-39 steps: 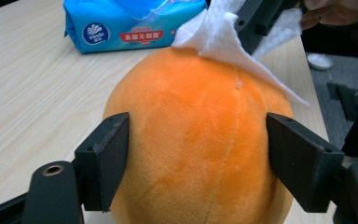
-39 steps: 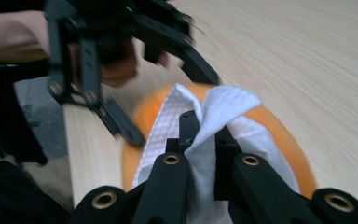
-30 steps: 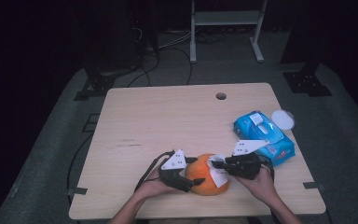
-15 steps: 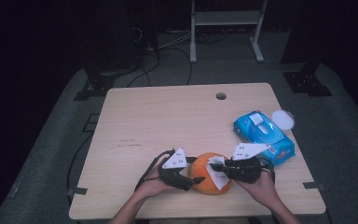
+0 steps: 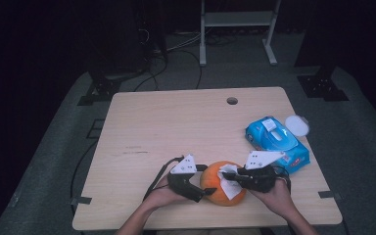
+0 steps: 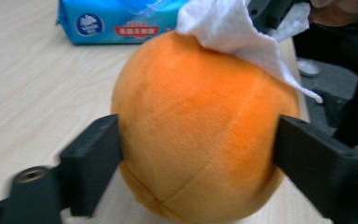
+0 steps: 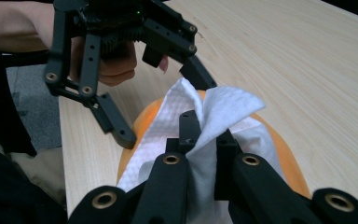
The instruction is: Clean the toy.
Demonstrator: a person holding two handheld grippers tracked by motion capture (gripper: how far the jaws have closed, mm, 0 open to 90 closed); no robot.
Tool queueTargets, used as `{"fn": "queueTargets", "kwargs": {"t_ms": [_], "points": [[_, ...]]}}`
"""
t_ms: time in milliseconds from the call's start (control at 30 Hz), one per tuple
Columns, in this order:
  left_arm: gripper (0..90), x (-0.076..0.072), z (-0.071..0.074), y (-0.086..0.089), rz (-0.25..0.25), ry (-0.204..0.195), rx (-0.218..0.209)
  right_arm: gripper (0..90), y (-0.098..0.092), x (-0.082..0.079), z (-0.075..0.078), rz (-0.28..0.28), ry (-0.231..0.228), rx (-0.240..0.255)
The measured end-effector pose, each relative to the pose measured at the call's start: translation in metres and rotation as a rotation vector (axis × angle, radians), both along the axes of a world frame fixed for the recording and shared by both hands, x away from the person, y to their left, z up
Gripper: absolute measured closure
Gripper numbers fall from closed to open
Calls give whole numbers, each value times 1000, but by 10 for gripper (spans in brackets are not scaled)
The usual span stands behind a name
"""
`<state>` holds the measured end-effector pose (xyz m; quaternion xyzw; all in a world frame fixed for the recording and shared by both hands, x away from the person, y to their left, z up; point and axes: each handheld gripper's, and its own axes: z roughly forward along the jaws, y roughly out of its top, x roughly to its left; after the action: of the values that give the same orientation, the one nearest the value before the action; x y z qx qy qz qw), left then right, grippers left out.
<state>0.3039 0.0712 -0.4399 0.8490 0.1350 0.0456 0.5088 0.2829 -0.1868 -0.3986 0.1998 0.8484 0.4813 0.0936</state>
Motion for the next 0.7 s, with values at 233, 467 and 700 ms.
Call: {"fn": "queueTargets", "kwargs": {"t_ms": [233,467,700], "points": [[307,-15,12,-12,-4,-129,70,860,17,-5,12,36,-38,-24],[239,-16,9,-9,-16,-125,55,860,32,-2,12,74,-41,-78],[239,-6,-2,-11,-1,22,5,860,24,-4,9,76,-22,-50]]}}
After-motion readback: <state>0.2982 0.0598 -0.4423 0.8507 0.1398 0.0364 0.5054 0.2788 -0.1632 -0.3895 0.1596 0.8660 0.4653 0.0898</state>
